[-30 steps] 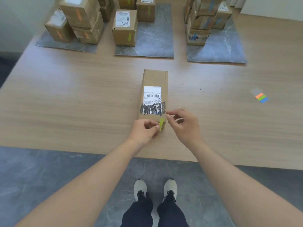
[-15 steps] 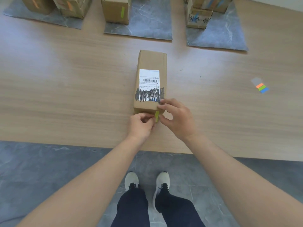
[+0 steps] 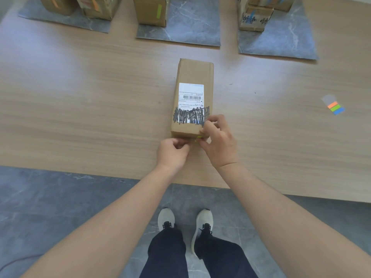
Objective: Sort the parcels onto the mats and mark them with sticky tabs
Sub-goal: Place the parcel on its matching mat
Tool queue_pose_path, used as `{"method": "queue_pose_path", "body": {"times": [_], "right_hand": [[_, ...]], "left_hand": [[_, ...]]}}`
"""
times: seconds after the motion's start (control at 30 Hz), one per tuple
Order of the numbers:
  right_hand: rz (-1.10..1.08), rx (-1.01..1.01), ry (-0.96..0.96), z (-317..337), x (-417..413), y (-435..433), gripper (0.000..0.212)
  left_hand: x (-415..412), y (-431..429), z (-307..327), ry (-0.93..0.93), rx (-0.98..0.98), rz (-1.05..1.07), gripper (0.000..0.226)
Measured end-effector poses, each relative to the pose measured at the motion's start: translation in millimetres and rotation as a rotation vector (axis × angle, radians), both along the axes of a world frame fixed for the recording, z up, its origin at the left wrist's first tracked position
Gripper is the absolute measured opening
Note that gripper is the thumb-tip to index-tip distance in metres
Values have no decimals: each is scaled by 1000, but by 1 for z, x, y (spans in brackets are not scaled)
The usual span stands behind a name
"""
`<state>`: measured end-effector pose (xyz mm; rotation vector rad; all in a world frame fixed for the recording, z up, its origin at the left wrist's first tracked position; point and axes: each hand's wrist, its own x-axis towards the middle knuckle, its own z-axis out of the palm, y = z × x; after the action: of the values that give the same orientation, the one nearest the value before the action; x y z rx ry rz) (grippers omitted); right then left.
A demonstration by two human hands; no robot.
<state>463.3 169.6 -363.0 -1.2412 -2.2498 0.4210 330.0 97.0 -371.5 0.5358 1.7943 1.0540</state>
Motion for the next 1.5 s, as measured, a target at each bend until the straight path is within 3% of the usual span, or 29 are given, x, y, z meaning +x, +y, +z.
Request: {"method": "queue_pose_path", "body": {"times": [0.13, 0.23, 0.3, 0.4, 0.47, 0.53, 1.03, 1.27, 1.5], "right_hand": [[-4, 49, -18, -5, -3, -3, 36], [-9, -6, 37, -3, -2, -3, 32], [-62, -165, 253, 5, -2, -5, 28], [-323, -537, 560, 24, -11, -7, 30], [-375, -705, 624, 32, -18, -7, 30], [-398, -743, 637, 43, -22, -5, 35], [-341, -600, 763, 212, -19, 20, 34], [-256, -453, 760, 303, -8, 34, 32], [-209, -403, 718, 367, 11, 56, 43]], "left_hand": [[-32, -9, 4, 70, -84, 102, 23], [-44, 1, 24, -6, -29, 215, 28], [-43, 9, 38, -88, 45, 218, 35], [-35, 18, 54, -254, 124, 150, 40], [-29, 20, 64, -289, 132, 117, 45], [-25, 23, 76, -303, 136, 108, 45], [-23, 48, 248, -150, 341, 23, 45], [-15, 56, 339, -109, 435, 3, 46], [-5, 69, 404, -104, 483, -20, 43]]}}
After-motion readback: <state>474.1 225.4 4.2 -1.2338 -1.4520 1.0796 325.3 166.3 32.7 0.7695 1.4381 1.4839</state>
